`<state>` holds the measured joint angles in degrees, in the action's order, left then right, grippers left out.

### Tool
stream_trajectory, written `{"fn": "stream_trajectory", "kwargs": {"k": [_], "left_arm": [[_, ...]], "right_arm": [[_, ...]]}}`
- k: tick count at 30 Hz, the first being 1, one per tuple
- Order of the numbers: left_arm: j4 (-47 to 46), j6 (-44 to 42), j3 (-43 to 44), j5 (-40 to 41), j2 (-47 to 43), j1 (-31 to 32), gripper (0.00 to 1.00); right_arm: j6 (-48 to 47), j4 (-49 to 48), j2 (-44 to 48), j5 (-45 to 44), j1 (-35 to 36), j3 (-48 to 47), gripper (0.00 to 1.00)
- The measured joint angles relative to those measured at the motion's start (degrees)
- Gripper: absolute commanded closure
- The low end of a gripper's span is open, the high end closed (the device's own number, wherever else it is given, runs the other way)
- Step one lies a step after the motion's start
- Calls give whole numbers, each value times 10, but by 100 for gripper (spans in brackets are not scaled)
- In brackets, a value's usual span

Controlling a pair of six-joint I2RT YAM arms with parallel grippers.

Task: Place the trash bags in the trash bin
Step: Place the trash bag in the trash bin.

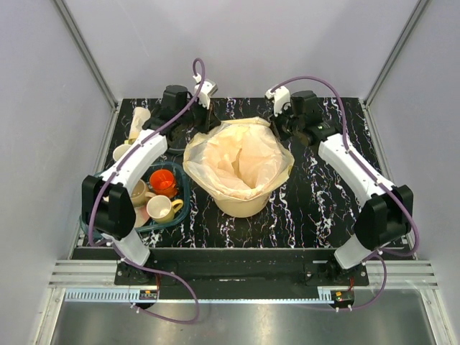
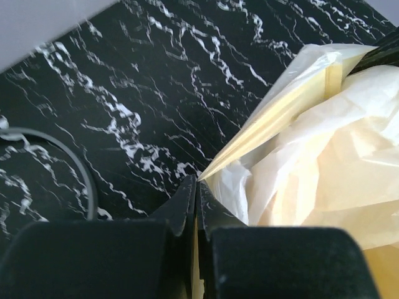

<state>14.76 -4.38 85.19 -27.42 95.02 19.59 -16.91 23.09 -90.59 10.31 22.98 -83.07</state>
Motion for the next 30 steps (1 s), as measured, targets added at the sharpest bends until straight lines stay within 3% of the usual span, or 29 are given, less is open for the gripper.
{"fn": "stream_trajectory", "kwargs": {"k": [10,14,17,23,30], "left_arm": [[44,98,-6,-27,51,-24,97],[49,142,-11,-62,50,-44,68],[47,183,-38,-80,26,-101,58],[91,216,-74,-83,-101,-205,57],[154,220,-173,-144,-280,-205,64]], "right_arm": [[49,44,-14,81,-19,30,100],[58,70,-13,94,-28,53,100],[60,94,-6,94,-41,62,100],[60,134,42,95,-54,71,98],[63,161,114,108,-55,102,96]]}}
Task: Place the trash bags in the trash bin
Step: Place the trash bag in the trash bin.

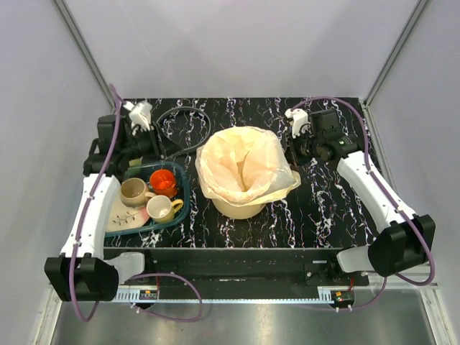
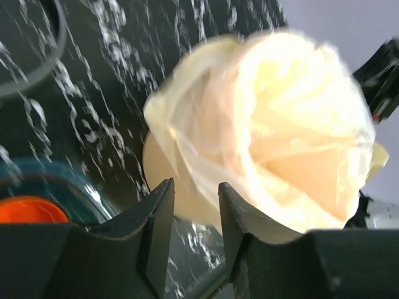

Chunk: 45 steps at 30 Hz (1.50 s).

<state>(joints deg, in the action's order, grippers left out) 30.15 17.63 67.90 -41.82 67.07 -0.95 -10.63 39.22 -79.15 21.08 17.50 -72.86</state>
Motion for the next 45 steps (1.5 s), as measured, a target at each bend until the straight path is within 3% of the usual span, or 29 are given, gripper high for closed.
{"fn": "stream_trajectory", "kwargs": {"k": [6,12,23,28,29,31,33,36,40,45], "left_arm": [[47,4,-97,-14,24,78,67],[11,39,-107,-20,57,159,68],[-155,127,-86,-16,177,176,69],[-185,139,-82,-21,183,157,58],[-186,139,-86,-22,178,147,56],[-186,138,-99,-31,158,111,53],[-186,137,-103,-44,141,67,49],[-192,130,-100,-62,129,20,40],[-201,130,-85,-86,129,14,37],[-234,155,-68,-90,149,25,39]], "right_arm": [[9,14,12,20,0,12,96],[34,16,17,53,-1,38,95],[81,-15,10,75,-8,63,95],[80,-30,-15,83,-28,58,95],[79,-29,-16,85,-35,58,93],[77,-29,-14,90,-53,58,74],[73,-24,-10,99,-64,57,46],[71,-3,1,114,-66,53,31],[62,42,25,132,-77,27,22],[50,82,55,154,-136,-15,21]]}}
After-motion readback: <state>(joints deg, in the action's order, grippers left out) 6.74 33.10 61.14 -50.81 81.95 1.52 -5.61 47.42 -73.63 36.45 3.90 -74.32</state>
